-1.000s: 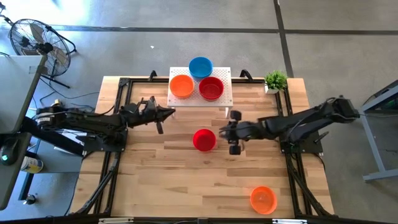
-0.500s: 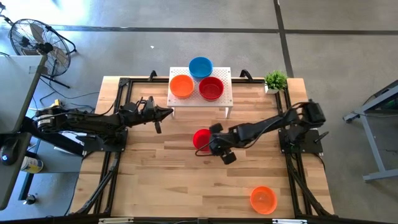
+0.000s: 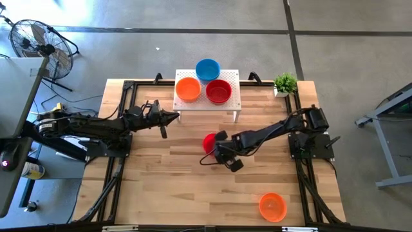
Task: Pick & Place Mini bowls
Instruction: Stack the red bowl on the red bowl on the shelf
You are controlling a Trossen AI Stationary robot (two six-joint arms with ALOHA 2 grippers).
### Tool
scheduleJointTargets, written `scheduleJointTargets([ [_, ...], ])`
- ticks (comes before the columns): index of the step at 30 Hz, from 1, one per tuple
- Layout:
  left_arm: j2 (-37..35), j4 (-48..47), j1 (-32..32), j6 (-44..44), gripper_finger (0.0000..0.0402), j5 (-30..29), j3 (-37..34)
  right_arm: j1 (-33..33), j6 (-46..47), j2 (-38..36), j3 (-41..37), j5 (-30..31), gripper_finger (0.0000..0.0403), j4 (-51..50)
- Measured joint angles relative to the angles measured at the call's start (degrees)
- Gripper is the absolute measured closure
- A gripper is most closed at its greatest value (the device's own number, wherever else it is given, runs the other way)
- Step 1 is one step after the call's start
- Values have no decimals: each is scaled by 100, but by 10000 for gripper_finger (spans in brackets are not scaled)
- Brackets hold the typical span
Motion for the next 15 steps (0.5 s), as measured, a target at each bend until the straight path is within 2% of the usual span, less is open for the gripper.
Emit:
scheduleJointTargets([
  [2,0,-12,0,-44,402,2,0,-32,311,-104,0,-120,393,-160],
  [6,0,-82,0,-57,402,0,0,-179,1311,-368,-48,-610,381,-580],
  [11,2,-100,0,-59,402,0,0,-329,2528,-672,-416,-761,398,-610],
  [13,2,-101,0,-59,402,0,0,-355,2947,-688,-473,-767,391,-632],
  [15,2,-103,0,-59,402,0,0,-355,3251,-683,-473,-802,368,-661],
])
